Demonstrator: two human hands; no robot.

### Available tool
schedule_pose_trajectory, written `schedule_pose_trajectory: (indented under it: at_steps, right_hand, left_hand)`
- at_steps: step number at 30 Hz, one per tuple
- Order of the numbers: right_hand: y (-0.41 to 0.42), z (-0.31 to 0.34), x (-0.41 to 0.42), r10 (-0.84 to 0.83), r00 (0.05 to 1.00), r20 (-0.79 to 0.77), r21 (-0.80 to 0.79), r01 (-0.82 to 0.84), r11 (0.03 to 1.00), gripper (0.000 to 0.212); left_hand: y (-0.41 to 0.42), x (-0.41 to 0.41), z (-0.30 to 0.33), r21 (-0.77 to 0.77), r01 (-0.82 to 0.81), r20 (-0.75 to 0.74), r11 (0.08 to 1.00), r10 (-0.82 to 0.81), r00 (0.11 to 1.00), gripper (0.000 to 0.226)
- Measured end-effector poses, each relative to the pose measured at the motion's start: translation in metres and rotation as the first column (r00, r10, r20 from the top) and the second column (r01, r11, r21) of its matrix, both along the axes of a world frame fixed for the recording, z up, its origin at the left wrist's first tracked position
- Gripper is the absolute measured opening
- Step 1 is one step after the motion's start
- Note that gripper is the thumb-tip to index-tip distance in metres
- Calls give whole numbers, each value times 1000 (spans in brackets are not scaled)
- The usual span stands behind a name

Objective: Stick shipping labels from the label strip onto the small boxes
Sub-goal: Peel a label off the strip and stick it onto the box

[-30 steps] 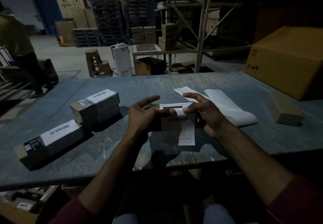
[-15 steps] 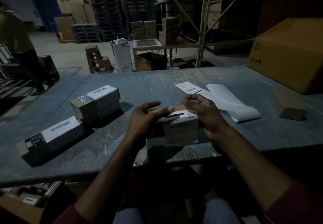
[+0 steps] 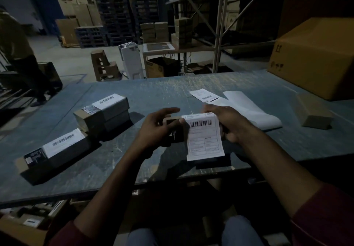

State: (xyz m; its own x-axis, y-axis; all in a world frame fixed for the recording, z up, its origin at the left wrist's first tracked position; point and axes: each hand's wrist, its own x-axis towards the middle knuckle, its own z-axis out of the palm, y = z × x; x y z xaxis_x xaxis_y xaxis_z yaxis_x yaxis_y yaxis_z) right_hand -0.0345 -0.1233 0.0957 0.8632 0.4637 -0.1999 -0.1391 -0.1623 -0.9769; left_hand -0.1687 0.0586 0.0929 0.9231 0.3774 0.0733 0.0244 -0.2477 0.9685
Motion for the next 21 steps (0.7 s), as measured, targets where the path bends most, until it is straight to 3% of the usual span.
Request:
schedule_pose_trajectory:
  at_steps: [3,6,9,11,12,14,16,18,21]
  right_hand:
    - [-6,8,2,121,993,10,96,-121,988,36]
    - [-12,12,0,226,974,5,129,-224,966,52]
    - [-15,8,1,227,973,-42,150,-218,964,39]
    - [-16,6,4,199,977,-72,169,-185,968,33]
    - [-16,4,6,181,980,-80,162,-166,973,34]
    - [-17,1,10,147,983,-109,137,-131,982,38]
    - [-18,-2,13,131,981,-144,128,-113,985,39]
    - [-19,-2,14,133,975,-177,138,-109,984,35]
    - [-17,0,13,107,977,-182,80,-94,992,33]
  left_hand:
    - [5,0,5,-41,-4,-22,999,4,1000,22]
    - [11,1,11,-95,7,-81,995,-15,997,25]
    - [15,3,16,-81,25,-165,996,-38,985,46]
    - [21,3,17,-59,52,-202,997,-63,977,76]
    - [25,2,16,6,86,-201,996,-84,976,94]
    - [31,-2,14,316,212,-159,925,-169,973,125]
    - [35,-3,5,638,273,-137,720,-243,960,139]
    - [36,2,-10,778,238,-89,581,-272,958,134]
    - [38,11,-30,835,124,73,536,-331,941,106]
